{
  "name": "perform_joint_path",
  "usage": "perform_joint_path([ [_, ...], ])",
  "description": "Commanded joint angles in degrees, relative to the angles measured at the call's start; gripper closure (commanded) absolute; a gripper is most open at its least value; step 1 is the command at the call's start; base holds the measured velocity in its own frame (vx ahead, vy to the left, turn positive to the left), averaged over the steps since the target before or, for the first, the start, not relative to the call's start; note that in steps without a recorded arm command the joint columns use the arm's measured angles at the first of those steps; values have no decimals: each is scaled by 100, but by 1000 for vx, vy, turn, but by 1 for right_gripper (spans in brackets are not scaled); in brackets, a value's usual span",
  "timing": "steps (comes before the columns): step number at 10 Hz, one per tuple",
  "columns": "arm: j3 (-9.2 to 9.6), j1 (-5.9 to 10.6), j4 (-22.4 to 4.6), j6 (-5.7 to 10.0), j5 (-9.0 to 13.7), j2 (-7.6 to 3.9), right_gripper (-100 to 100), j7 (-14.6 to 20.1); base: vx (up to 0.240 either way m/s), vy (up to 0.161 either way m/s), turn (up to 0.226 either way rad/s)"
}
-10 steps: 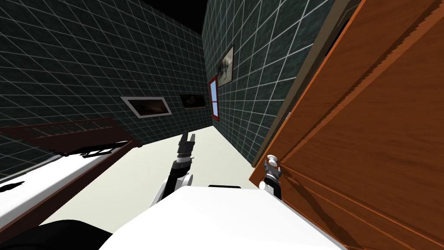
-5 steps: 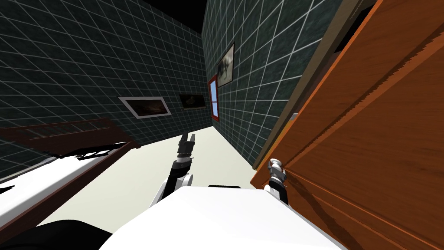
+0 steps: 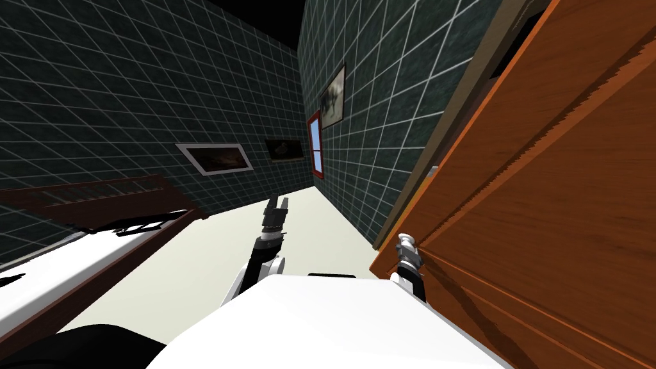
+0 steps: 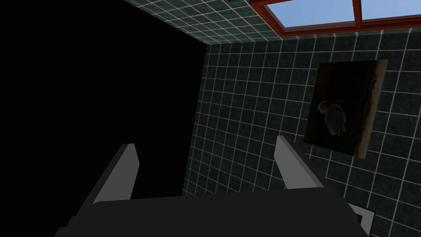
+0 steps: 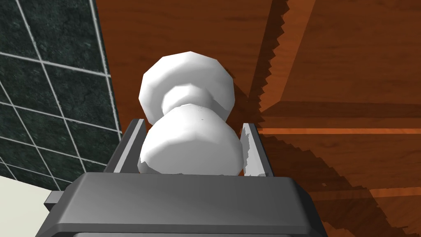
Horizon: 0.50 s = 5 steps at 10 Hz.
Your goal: Pull the door open
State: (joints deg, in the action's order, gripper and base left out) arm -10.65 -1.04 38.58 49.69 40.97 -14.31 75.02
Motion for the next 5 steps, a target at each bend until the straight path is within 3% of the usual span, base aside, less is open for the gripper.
perform_joint_path([
  [1,4,2,3,3,0,11,100,7,0,0,0],
  [5,262,-21,74,-56,-138,-72,100,222,-175,-5,77],
])
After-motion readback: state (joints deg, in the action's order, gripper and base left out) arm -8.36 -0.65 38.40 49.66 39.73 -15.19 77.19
